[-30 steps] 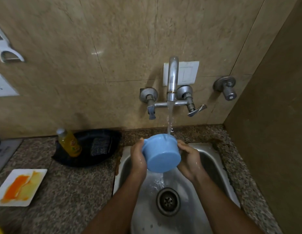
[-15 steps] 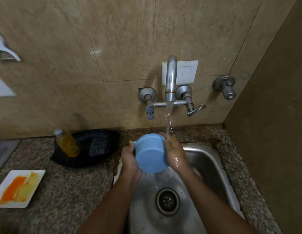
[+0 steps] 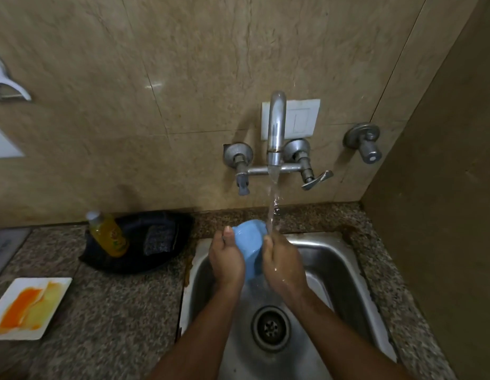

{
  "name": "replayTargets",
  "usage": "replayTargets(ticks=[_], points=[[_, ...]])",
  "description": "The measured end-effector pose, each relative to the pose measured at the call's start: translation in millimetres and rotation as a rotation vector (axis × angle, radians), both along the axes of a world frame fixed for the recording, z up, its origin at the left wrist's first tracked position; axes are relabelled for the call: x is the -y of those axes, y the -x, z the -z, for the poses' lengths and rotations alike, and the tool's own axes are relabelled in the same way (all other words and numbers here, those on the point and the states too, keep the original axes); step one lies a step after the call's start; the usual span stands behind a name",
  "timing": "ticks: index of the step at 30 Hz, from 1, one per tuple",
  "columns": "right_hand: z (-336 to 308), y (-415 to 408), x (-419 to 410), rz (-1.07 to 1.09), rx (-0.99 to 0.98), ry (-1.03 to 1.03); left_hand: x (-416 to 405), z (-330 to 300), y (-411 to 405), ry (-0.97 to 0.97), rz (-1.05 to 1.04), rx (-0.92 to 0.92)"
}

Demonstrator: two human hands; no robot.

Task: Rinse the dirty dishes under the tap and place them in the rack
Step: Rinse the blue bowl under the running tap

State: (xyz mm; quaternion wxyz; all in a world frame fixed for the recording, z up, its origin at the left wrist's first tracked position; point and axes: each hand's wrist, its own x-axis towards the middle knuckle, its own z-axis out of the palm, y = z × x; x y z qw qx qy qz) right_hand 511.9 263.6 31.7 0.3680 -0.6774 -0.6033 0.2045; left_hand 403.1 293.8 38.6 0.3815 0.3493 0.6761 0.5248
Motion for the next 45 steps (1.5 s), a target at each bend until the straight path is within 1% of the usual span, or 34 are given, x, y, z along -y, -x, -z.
replayTargets(ticks=[1,2,4,5,6,7,8,9,10,11,12,13,14,15,17,21,25,27,28,32,34,36,38,40,45], points=[[-1,3,3,0.029,-0.036,0.009,-2,-1,0,-0.003,0.012,-0.077],[-1,7,6,-0.014,0.007,-0.037,-3,-4,-1,-0.021,0.03,-0.129],[5,12,12,-0.208,0.237,-0.177,-4,-5,-2,-0.053,0.069,-0.175],[10,11,13,-0.279,0.337,-0.233,-5,-4,-2,-0.05,0.081,-0.17],[14,5,10,-0.325,0.387,-0.257,-4,-3,-3,-0.049,0.097,-0.138],[17,-3,4,-0.347,0.392,-0.255,-3,-1,-4,-0.042,0.117,-0.098],[19,-10,-1,-0.342,0.329,-0.231,-3,0,-3,-0.046,0.14,-0.062],[17,-17,-4,-0.291,0.142,-0.16,-3,0,-2,-0.029,0.158,-0.028],[10,-21,-7,-0.184,-0.187,-0.061,-4,-2,-1,-0.005,0.165,0.035],[3,-24,-10,-0.057,-0.567,0.033,-5,-4,2,0.026,0.171,0.128],[-3,-29,-14,0.048,-0.866,0.14,-6,-6,4,0.043,0.182,0.234],[-6,-33,-17,0.074,-1.037,0.247,-7,-8,6,0.063,0.201,0.329],[-9,-36,-17,0.066,-1.083,0.323,-7,-10,8,0.086,0.227,0.406],[-12,-39,-16,0.049,-1.088,0.364,-7,-9,11,0.104,0.245,0.477],[-15,-41,-16,-0.001,-1.106,0.35,-5,-5,19,0.131,0.245,0.605],[-9,-45,-20,-0.121,-1.142,0.303,-5,-1,30,0.158,0.162,0.766],[-6,-42,-20,-0.145,-1.247,0.327,-10,0,34,0.23,0.156,0.928],[-7,-41,-21,-0.167,-1.305,0.335,-11,2,33,0.299,0.161,0.971],[-9,-40,-21,-0.176,-1.323,0.338,-10,1,32,0.327,0.163,0.963],[-15,-39,-23,-0.196,-1.335,0.389,-5,8,33,0.405,0.205,1.012],[-15,-38,-24,-0.191,-1.369,0.406,-1,13,35,0.462,0.208,1.0],[-12,-34,-28,-0.142,-1.466,0.405,1,15,34,0.483,0.19,0.996],[-9,-31,-32,-0.047,-1.582,0.405,2,15,32,0.476,0.145,1.027],[-8,-32,-34,-0.023,-1.639,0.423,3,13,32,0.477,0.125,1.05],[-3,-41,-28,0.107,-1.758,0.42,5,10,32,0.451,0.184,1.101]])
